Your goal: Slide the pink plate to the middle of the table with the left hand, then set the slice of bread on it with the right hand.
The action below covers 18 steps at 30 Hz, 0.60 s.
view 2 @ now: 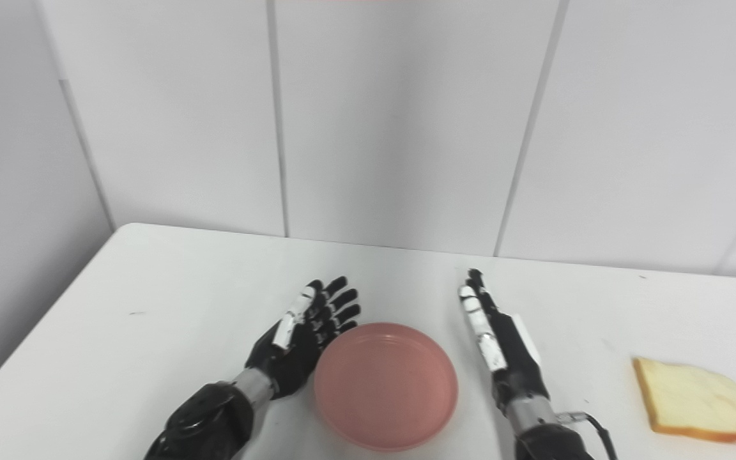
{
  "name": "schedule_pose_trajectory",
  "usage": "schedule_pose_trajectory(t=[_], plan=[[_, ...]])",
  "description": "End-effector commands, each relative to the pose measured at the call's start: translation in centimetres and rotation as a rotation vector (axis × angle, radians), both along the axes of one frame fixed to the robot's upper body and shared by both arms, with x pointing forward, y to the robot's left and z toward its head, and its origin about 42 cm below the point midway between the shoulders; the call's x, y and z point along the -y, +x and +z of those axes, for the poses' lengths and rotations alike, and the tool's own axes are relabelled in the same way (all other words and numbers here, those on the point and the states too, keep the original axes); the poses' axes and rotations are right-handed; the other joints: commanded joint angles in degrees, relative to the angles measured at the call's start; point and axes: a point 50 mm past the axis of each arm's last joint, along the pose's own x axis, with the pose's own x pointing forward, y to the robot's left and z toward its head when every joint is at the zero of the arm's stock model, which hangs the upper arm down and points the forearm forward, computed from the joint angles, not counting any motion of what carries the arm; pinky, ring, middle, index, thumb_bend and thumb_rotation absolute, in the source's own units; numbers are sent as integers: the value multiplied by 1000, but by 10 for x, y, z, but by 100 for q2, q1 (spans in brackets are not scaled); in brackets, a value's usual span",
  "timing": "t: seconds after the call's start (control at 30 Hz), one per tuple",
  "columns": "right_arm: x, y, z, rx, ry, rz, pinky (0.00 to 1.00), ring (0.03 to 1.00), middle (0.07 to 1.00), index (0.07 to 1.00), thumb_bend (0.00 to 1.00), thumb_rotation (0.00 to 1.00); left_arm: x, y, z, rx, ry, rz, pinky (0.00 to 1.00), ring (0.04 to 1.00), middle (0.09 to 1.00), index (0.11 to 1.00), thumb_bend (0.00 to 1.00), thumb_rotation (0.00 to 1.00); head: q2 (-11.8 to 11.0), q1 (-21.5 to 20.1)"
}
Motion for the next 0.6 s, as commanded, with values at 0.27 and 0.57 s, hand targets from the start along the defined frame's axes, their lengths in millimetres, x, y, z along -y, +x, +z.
schedule_pose_trajectory(t=[0.27,0.57], plan=[[-14,5,21,104,-27,-8,981,982,992,996,271,1000,-14,6,21,50,-29,-10,1000,1000,1000,999,361,1000,60,-517],[-8,19,24,149,-11,0,1000,983,995,996,276,1000,-22,12,20,84,3,19,1000,1000,1000,999,374,1000,-186,-903]])
